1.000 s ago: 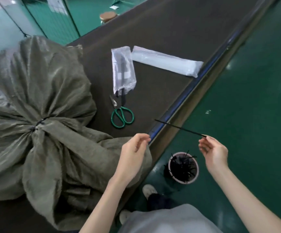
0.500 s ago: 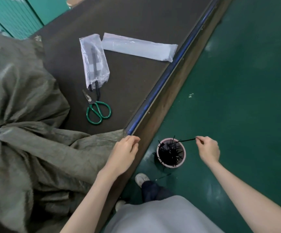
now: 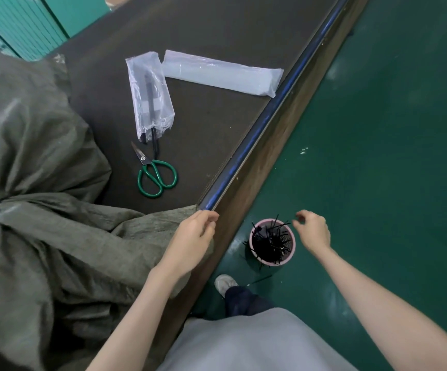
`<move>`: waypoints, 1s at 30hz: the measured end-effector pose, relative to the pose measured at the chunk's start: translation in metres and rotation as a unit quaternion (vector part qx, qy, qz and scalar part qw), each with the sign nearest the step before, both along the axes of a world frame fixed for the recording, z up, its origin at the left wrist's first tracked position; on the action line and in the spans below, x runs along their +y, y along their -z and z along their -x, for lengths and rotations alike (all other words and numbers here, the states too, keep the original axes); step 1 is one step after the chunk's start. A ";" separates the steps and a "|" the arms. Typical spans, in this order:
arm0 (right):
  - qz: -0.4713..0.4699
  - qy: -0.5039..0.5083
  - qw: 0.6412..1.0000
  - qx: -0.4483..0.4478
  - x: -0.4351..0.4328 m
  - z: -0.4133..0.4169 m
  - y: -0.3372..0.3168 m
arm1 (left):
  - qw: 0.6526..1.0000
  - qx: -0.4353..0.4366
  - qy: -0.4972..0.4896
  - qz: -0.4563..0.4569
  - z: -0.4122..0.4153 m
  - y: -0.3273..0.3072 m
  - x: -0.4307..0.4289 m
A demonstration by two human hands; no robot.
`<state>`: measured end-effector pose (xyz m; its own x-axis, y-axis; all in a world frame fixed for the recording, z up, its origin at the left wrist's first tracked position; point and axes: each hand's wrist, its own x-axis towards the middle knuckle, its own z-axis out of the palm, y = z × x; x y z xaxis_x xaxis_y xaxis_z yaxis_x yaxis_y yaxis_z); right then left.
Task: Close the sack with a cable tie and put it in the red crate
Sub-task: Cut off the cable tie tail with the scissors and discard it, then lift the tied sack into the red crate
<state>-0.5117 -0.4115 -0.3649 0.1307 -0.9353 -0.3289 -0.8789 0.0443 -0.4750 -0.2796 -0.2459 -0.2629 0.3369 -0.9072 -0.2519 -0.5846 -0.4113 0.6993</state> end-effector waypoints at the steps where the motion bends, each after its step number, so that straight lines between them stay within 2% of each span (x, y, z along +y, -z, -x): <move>1: 0.003 -0.005 1.000 -0.013 0.000 -0.004 -0.003 | 1.000 0.001 -0.001 0.005 0.000 -0.001 0.001; 7: 0.046 -0.048 0.987 -0.148 0.007 -0.045 -0.034 | 0.998 -0.009 -0.031 0.054 -0.004 -0.015 0.010; 15: 0.083 -0.166 0.939 -0.290 0.043 -0.128 -0.106 | 0.979 -0.037 -0.153 0.132 -0.030 -0.046 0.046; 22: 0.052 -0.267 0.888 -0.372 0.085 -0.196 -0.150 | 0.918 -0.080 -0.310 0.234 -0.056 -0.075 0.100; 30: 0.036 -0.350 0.834 -0.424 0.127 -0.276 -0.177 | 0.811 -0.142 -0.477 0.307 -0.081 -0.095 0.172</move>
<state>-0.2356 -0.2843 -0.1879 0.8106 -0.5454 0.2133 -0.0236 -0.3943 -0.9187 -0.1989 -0.0739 -0.1683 0.9250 -0.1235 0.3593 -0.3779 -0.3959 0.8369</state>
